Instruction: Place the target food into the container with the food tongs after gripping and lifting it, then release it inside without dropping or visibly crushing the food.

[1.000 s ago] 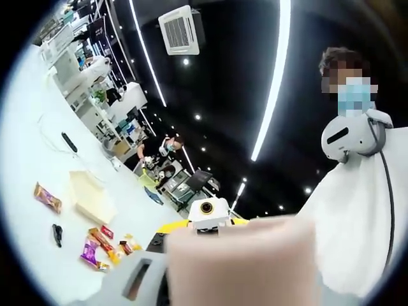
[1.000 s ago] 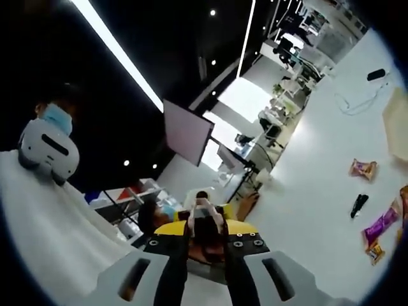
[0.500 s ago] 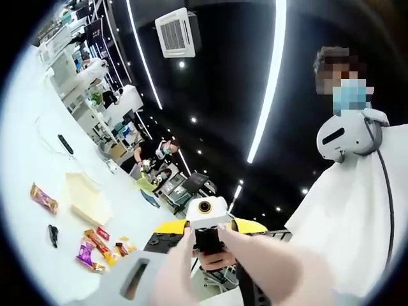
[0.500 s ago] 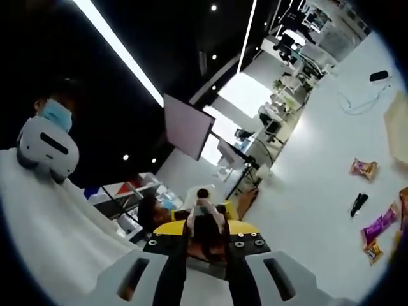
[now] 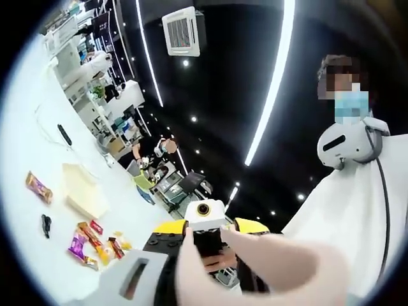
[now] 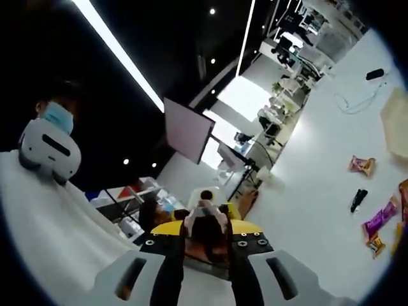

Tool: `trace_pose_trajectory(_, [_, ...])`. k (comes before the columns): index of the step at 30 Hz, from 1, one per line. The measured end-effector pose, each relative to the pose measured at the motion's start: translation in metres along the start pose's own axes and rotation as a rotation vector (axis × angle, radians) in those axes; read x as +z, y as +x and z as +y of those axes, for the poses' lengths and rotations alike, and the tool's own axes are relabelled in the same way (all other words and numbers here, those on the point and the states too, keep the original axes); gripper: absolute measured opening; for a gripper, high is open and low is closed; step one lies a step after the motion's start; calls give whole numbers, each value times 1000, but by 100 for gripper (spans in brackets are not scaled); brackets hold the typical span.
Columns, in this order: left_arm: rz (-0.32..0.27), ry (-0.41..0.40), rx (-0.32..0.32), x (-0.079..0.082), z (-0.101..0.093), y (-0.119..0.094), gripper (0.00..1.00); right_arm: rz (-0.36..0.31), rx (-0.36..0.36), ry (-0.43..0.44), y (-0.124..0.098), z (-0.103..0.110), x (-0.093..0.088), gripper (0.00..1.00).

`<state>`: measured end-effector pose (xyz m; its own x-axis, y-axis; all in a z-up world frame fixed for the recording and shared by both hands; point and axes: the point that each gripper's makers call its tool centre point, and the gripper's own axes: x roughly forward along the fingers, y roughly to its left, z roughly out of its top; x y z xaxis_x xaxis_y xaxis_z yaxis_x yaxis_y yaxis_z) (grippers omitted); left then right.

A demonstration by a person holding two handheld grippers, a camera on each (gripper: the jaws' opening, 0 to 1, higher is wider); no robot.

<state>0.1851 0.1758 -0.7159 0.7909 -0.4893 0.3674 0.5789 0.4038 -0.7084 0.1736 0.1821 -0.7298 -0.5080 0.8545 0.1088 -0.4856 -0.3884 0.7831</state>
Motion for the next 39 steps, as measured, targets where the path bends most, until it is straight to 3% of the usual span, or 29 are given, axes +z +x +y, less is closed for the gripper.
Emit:
trace_pose_trajectory(7, [-2,-11,-11,-2,-3,0,28,-9,30,20,-2,3,-2,28])
trace_pose_trajectory(8, [-3,-13,-13,-2,-3,0,27,-8,82,16,-1,12,-2,31])
trace_pose_trajectory(9, [-11,-13,-16,-1,-4,-1,26,-2,107,75,-1,19,-4,31])
trace_pose_trajectory(11, [-40,-61,-57,3,-14,0,26,-35,124,72,-1,19,2,29])
trace_pose_trajectory(13, [-49,-21,-49,6,-15,1,26,-39,122,58,0,19,2,29])
trace_pose_trajectory(25, [-47,10,-49,10,-18,2,25,-56,147,30,3,24,6,28])
trace_pose_trajectory(31, [-74,15,-64,20,-21,-3,25,-59,166,64,13,28,8,29])
trace_pose_trajectory(39, [-89,44,-18,21,-9,-4,25,-38,121,81,12,17,3,29])
